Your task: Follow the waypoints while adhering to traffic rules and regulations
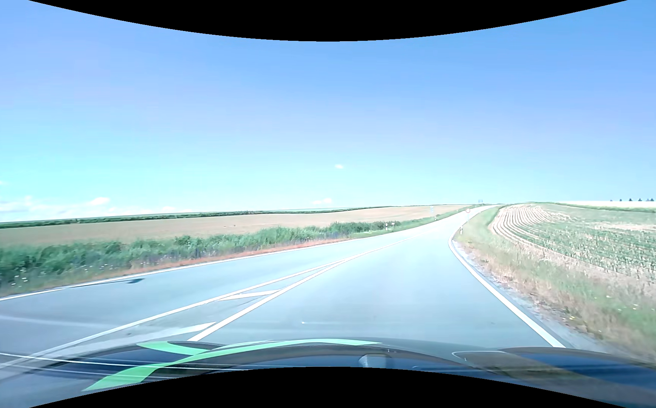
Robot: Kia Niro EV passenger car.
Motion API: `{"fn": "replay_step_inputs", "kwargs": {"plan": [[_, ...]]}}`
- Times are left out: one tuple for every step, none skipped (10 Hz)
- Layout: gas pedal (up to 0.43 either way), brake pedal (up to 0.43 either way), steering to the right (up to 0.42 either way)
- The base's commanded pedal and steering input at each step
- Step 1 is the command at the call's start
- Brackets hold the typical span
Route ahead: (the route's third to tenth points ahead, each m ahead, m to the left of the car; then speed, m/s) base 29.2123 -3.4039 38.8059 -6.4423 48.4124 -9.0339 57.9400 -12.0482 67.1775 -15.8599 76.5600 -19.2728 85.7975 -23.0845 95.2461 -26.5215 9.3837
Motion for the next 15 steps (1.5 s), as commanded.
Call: {"fn": "replay_step_inputs", "kwargs": {"plan": [[0.299,0.0,0.096],[0.319,0.0,0.096],[0.319,0.0,0.095],[0.331,0.0,0.088],[0.339,0.0,0.08],[0.35,0.0,0.076],[0.358,0.0,0.076],[0.37,0.0,0.075],[0.37,0.0,0.074],[0.37,0.0,0.07],[0.37,0.0,0.063],[0.378,0.0,0.054],[0.39,0.0,0.048],[0.39,0.0,0.044],[0.398,0.0,0.043]]}}
